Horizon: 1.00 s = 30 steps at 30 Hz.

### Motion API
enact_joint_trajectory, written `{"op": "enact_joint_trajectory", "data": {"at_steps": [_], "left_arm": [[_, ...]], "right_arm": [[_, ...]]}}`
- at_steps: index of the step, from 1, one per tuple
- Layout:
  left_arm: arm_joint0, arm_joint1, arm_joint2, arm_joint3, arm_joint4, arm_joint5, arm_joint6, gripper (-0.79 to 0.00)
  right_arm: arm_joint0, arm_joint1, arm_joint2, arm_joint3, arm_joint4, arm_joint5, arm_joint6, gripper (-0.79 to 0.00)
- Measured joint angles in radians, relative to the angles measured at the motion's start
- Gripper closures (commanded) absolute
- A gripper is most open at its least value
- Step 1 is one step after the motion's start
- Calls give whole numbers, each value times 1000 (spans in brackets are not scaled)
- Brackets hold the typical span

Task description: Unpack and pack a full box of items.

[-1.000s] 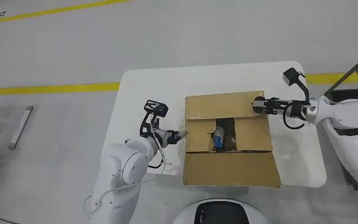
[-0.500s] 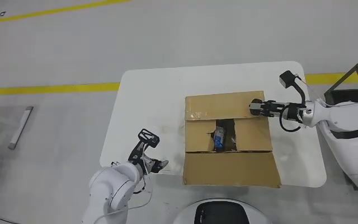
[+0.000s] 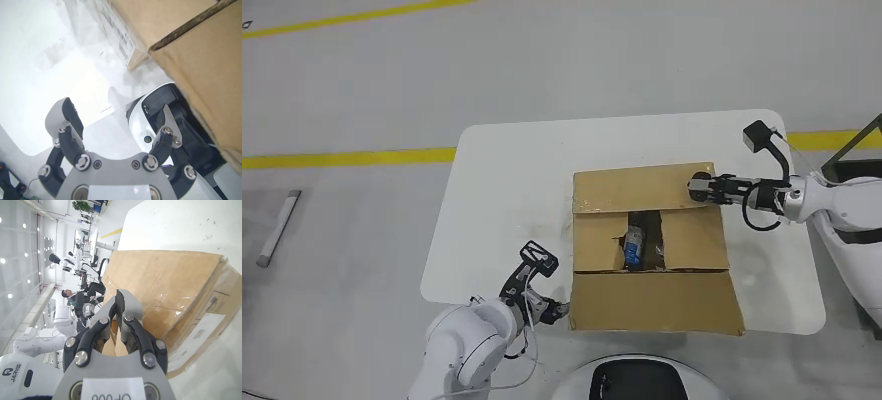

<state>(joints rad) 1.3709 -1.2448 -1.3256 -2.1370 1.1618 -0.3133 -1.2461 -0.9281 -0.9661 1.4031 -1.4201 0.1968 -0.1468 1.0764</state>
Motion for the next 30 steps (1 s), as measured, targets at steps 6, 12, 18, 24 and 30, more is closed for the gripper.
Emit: {"op": "enact_joint_trajectory", "data": {"at_steps": [6, 12, 18, 24, 30], "left_arm": [[-57, 0, 19, -18, -48, 25, 14, -785], [-124, -2, 27, -15, -71, 60, 58, -785], [-210, -7, 47, 41, -68, 119, 125, -785], [-278, -15, 101, 142, -35, 182, 170, -785], [-300, -17, 142, 199, 13, 185, 178, -785]], "right_arm": [[9, -1, -18, 17, 11, 0, -5, 0], [23, -1, -21, 15, 21, -5, -16, 0], [45, 8, 27, -35, -37, -36, -97, 0], [18, 17, 46, -149, -193, -59, -201, 0], [-68, 17, -7, -293, -488, -25, -366, 0]]}}
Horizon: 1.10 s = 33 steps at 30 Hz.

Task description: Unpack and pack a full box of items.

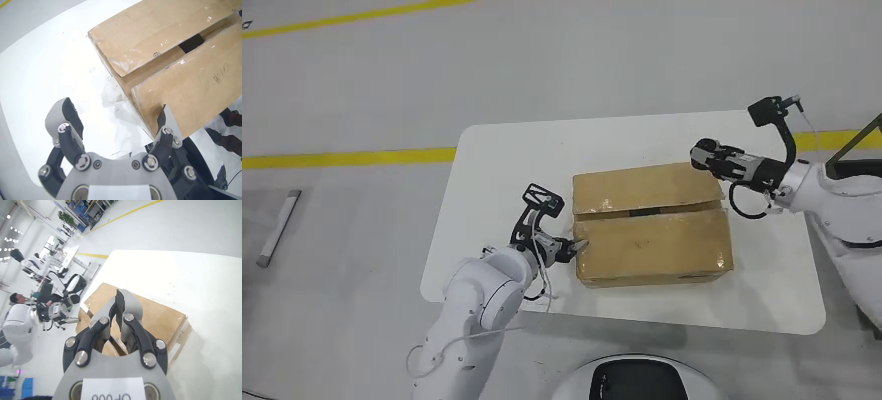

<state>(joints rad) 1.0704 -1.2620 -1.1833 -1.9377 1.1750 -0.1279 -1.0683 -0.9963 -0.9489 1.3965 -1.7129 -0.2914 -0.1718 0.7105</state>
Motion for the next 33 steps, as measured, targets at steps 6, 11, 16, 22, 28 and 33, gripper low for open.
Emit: {"op": "enact_joint_trajectory", "data": {"at_steps": [6, 11, 16, 22, 28, 33], "left_arm": [[2, 0, 5, 20, 14, 19, 10, -785], [5, 2, -6, 20, 11, 25, 12, -785], [10, 3, -14, 21, 8, 30, 14, -785], [13, 4, -21, 28, 10, 49, 17, -785], [37, 13, -55, 27, 36, 31, -3, -785], [98, 24, -124, -5, 68, 44, 16, -785]], "right_arm": [[-91, -6, -81, -98, -319, 41, -191, 0], [-125, -14, -142, -101, -480, 71, -269, 0], [-138, -23, -177, -87, -525, 92, -289, 0], [-133, -32, -199, -64, -550, 92, -281, 0], [-136, -39, -205, -57, -559, 92, -288, 0], [-142, -43, -199, -65, -556, 96, -288, 0]]}}
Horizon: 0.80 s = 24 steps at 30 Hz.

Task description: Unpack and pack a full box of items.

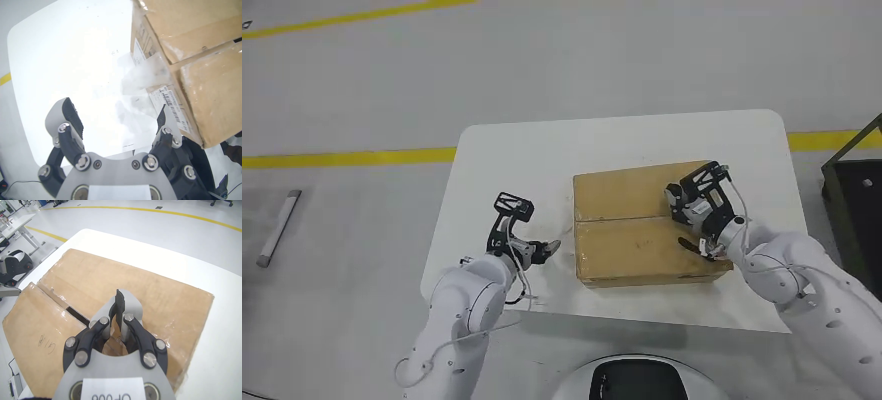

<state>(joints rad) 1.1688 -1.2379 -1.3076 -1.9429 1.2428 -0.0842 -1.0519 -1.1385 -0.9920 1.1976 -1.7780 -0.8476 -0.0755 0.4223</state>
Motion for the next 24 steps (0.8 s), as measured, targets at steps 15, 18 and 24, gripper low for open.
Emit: {"op": "enact_joint_trajectory", "data": {"at_steps": [15, 18, 24], "left_arm": [[58, 6, -1, 33, 50, -27, 76, -785], [68, 8, 19, 72, 109, -59, 121, -785], [42, 8, 65, 161, 175, -133, 204, -785]], "right_arm": [[-2, -7, 48, -10, 32, -7, 52, 0], [-6, -8, 55, -9, 30, -11, 58, 0], [-11, -10, 65, -7, 25, -15, 63, 0]]}}
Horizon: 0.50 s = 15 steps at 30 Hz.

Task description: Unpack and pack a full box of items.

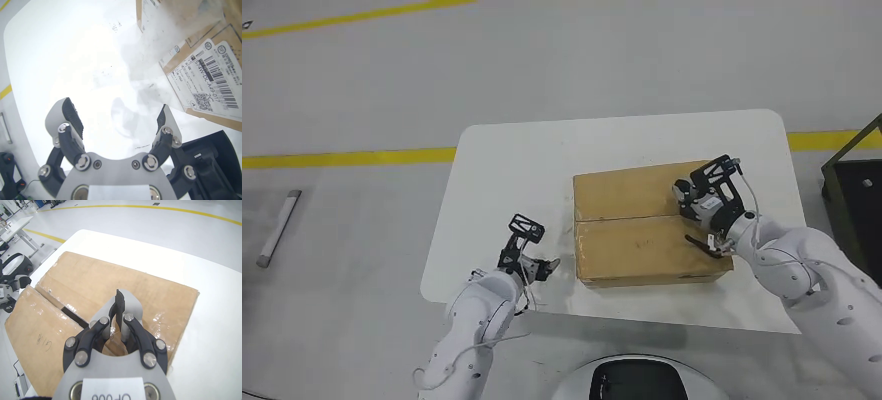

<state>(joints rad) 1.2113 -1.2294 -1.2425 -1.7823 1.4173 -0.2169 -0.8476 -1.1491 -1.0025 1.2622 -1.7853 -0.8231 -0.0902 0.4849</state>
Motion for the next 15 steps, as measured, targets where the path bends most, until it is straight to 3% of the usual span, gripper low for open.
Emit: {"op": "enact_joint_trajectory", "data": {"at_steps": [4, 15], "left_arm": [[-49, -5, 53, 56, 81, -18, 74, -785], [-126, -26, 120, 149, 166, 74, 228, -785]], "right_arm": [[1, -3, 4, -2, -5, 1, 2, 0], [7, -10, 5, 9, -7, -6, 14, 0]]}}
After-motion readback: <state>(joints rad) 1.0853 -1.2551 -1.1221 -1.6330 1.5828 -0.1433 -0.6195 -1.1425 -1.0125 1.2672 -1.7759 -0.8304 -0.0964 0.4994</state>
